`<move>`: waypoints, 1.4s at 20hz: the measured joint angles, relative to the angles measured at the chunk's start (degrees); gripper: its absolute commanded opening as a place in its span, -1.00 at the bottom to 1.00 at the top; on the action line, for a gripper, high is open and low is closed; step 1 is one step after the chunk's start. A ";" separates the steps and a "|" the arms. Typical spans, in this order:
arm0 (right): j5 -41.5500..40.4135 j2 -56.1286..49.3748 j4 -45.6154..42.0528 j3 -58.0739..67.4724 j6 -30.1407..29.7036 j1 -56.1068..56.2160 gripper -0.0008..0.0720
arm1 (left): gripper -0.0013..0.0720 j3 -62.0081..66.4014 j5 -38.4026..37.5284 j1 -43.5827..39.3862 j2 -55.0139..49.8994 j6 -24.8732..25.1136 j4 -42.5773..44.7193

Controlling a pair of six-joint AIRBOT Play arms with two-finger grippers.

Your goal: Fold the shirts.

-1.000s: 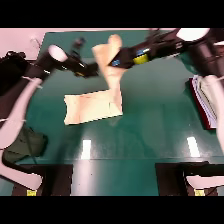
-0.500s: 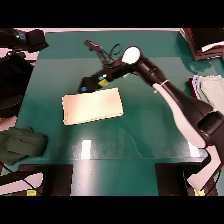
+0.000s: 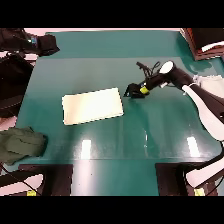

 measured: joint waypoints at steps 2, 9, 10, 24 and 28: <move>-1.16 -3.02 3.45 -0.15 -0.07 0.98 0.69 | -0.90 -0.68 0.35 -0.48 0.00 0.02 0.00; -3.93 -14.45 14.80 9.86 -2.69 10.03 -0.93 | -0.90 -1.38 0.48 -1.14 0.00 0.00 -1.73; -4.39 -14.73 14.75 11.67 -2.99 10.56 -0.93 | -0.90 -1.42 0.44 -1.42 -0.02 -0.02 -2.03; -0.55 0.85 -14.47 31.17 2.62 -27.78 -0.93 | -0.90 -1.64 2.91 -13.20 0.00 1.36 -2.95; -0.09 2.08 -15.32 31.78 3.52 -40.68 -0.93 | -0.90 -1.64 3.02 -13.75 0.00 1.33 -3.06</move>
